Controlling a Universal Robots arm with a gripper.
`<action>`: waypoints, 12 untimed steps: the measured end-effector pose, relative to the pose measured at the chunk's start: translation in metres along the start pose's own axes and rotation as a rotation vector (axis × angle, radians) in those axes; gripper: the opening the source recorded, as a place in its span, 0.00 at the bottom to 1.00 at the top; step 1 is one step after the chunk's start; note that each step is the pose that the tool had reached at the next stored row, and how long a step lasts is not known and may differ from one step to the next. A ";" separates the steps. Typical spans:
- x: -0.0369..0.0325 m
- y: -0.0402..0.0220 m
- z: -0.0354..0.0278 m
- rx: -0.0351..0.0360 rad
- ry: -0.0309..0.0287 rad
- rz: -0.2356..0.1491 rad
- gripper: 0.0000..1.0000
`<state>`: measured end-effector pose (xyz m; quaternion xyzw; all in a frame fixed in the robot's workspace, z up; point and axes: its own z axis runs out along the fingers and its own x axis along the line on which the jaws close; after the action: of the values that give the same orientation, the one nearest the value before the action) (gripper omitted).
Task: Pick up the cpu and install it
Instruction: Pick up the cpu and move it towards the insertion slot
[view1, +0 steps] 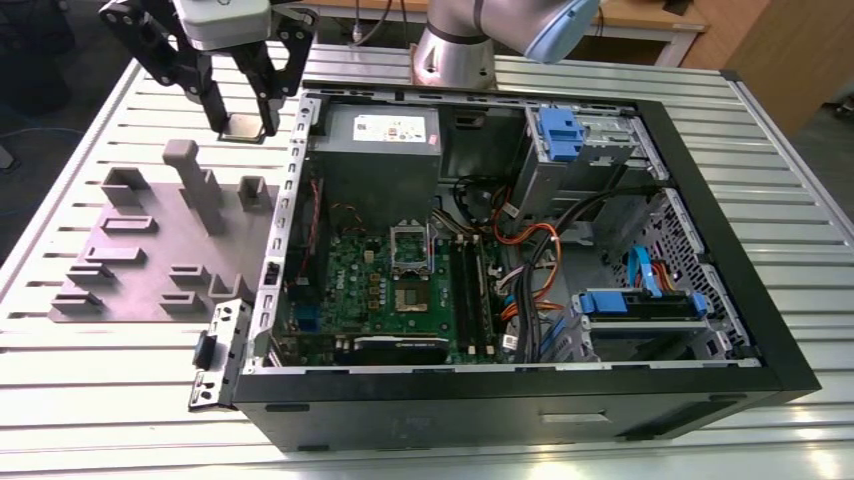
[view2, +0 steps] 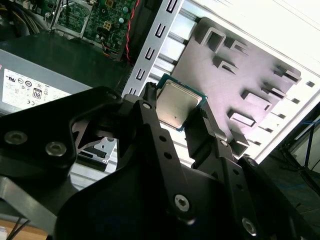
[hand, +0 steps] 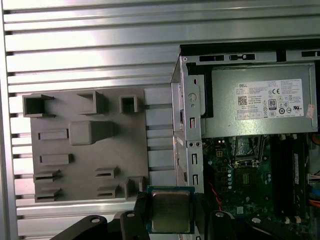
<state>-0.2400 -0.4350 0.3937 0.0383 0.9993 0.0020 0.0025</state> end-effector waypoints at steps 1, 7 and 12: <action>0.0000 0.0000 0.0000 0.0001 0.0000 0.000 0.47; -0.0012 0.0001 0.0000 0.0000 0.0001 0.000 0.47; -0.0054 0.0004 0.0000 -0.0002 0.0000 0.000 0.47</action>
<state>-0.2346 -0.4350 0.3937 0.0383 0.9993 0.0020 0.0025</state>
